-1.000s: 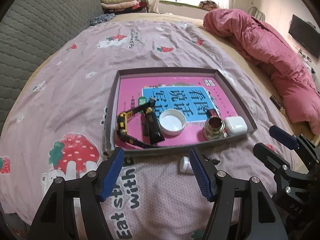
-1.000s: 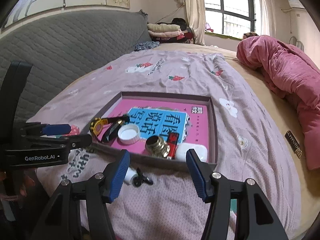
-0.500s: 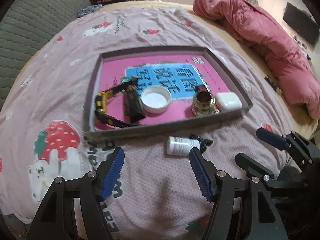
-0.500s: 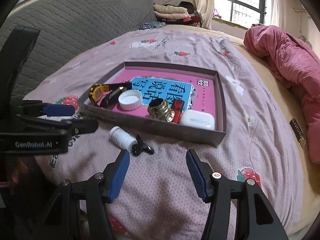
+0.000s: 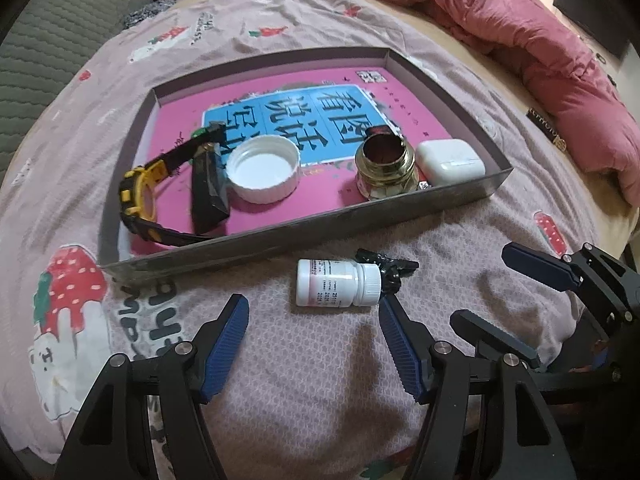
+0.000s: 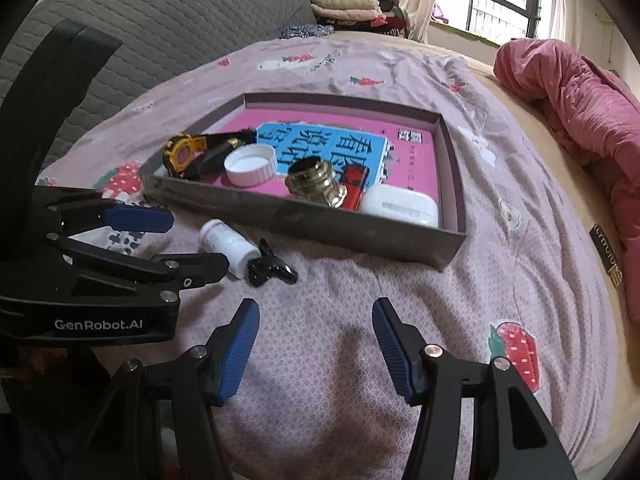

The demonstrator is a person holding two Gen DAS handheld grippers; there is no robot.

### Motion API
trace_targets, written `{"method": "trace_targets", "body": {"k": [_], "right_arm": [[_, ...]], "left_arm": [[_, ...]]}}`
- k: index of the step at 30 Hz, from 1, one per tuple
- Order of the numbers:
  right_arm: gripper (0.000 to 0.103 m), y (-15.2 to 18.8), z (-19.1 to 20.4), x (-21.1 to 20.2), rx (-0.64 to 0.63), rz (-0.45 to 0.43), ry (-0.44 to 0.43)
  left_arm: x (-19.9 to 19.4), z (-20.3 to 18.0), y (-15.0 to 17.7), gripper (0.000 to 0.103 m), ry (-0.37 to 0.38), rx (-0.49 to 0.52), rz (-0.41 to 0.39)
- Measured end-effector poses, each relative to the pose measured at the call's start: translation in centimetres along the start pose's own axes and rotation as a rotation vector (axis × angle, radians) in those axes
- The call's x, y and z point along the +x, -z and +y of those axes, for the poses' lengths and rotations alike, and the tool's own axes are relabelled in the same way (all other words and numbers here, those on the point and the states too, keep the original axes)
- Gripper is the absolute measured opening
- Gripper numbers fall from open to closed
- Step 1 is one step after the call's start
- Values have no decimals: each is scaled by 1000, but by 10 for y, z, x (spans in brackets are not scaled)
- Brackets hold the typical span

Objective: Organize rigid objects
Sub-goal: 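Move the left tool to the white pill bottle while the right tool approaches the black clip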

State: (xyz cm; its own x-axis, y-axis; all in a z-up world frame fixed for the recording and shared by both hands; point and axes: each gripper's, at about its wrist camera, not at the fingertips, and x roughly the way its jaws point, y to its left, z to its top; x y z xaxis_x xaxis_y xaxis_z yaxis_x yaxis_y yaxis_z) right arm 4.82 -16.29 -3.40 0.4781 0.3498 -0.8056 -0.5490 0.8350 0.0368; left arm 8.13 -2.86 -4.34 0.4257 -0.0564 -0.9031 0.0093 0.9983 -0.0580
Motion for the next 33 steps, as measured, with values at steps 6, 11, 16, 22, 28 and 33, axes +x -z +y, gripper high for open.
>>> {"method": "trace_targets", "body": {"k": [6, 11, 16, 22, 28, 33], "right_arm": [[58, 0, -4, 5, 13, 6, -2], [58, 0, -2, 10, -3, 8, -12], [58, -3, 7, 16, -51, 7, -19], [58, -12, 21, 28, -159, -18, -37], [58, -19, 23, 46, -218, -7, -93], [58, -22, 28, 57, -255, -5, -93]], "left_arm": [[11, -4, -2, 69, 3, 11, 15], [18, -4, -3, 69, -29, 14, 14], [18, 11, -8, 69, -40, -26, 3], [22, 24, -9, 69, -14, -65, 17], [24, 30, -12, 69, 9, -75, 20], [26, 33, -12, 69, 14, -89, 29]]}}
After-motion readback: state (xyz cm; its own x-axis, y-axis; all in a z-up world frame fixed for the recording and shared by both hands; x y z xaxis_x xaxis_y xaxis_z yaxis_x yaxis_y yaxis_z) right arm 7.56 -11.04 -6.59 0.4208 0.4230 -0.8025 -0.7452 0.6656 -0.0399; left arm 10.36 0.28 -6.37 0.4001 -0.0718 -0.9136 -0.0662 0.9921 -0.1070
